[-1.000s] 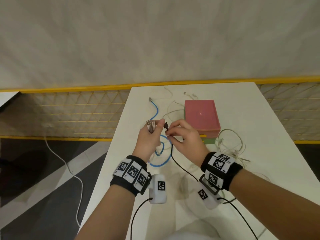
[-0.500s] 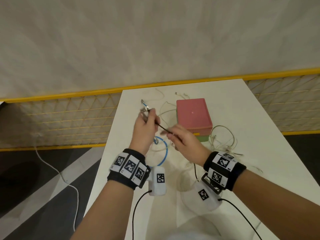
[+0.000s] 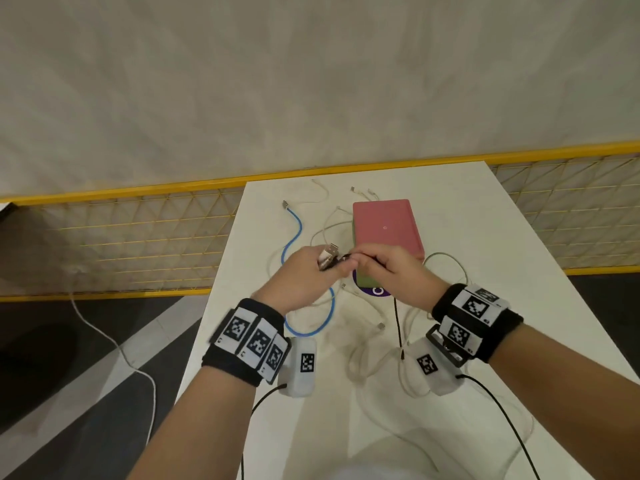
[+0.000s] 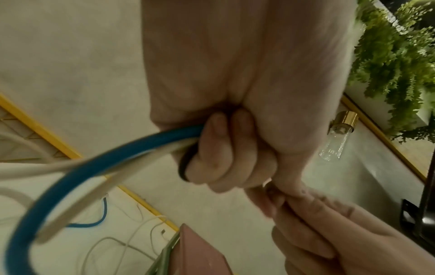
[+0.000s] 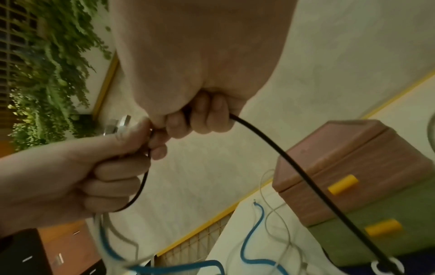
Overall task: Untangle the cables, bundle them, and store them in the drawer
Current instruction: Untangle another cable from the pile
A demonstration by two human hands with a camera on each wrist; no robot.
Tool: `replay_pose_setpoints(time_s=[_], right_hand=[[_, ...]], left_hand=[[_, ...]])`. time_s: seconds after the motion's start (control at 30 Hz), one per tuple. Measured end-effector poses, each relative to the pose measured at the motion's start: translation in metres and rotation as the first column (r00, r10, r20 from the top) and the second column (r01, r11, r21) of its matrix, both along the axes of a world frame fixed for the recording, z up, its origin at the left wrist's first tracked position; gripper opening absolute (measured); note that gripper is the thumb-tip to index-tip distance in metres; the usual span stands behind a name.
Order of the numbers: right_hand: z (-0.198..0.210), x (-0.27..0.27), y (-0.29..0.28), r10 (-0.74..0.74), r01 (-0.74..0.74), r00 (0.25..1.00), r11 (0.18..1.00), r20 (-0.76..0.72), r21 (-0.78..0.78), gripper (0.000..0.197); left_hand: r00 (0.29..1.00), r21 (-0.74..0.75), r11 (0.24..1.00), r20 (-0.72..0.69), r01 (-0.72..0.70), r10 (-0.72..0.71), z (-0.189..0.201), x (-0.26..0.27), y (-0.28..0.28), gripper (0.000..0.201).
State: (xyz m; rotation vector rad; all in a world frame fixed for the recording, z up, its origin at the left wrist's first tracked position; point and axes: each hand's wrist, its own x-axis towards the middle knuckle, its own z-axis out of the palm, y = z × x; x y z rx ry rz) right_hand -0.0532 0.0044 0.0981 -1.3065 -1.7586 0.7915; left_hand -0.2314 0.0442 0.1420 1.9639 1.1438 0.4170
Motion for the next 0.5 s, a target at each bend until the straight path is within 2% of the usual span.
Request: replay_pose_setpoints(time_s=[0.07,0.13,0.17,0.2,0.27,0.33,0.4,0.43,0.5], right_hand=[[0.001,0.01,-0.002,-0.026,0.027,0.999,0.999,0.022,-0.044,0.023],[-0.003,0.023,-0.007,-0.069,0.069,0.998,0.995,0.01,-0.078,0.026],[-0.004,0.027,-0.009,-0.076,0.076,0.997,0.993,0.005,-0.09,0.026],[-0.005,0.029,-0.01,-0.079,0.081,0.997,0.991,0.019,-0.105,0.026],[-0.006,0.029,-0.009,-0.076,0.081,0.996,0.992,0.053,-0.099,0.025],[-0.001,0.021,-0.006,-0.078,0.083,0.994,0.995,0.08,-0.061,0.025],[0.005,0.013,-0.002,-0.061,0.062,0.994,0.998,0.089,-0.007,0.023],[0.007,0.012,0.0,-0.044,0.043,0.995,0.999,0.085,0.015,0.022],[0.009,0.013,0.0,-0.018,0.018,0.998,1.0,0.054,0.005,0.022]], left_hand=[[0.973,0.04,0.979,0.125,-0.201,0.195,0.007,-0.005,0.006,0.026],[0.861,0.061,0.88,0.248,-0.472,0.444,0.014,-0.017,0.02,0.031],[0.824,0.111,0.832,0.26,-0.544,0.504,0.014,-0.024,0.026,0.033],[0.815,0.176,0.803,0.249,-0.569,0.523,0.013,-0.028,0.029,0.029],[0.861,0.257,0.827,0.251,-0.501,0.443,0.01,-0.025,0.025,0.013],[0.945,0.238,0.925,0.211,-0.296,0.249,0.0,-0.011,0.014,0.031],[0.994,0.182,0.98,0.091,-0.082,0.066,-0.011,0.005,0.004,0.023],[0.998,0.18,0.983,0.053,-0.038,0.029,-0.015,0.008,0.003,0.016],[0.993,0.184,0.978,0.092,-0.095,0.079,-0.016,0.006,0.006,0.021]])
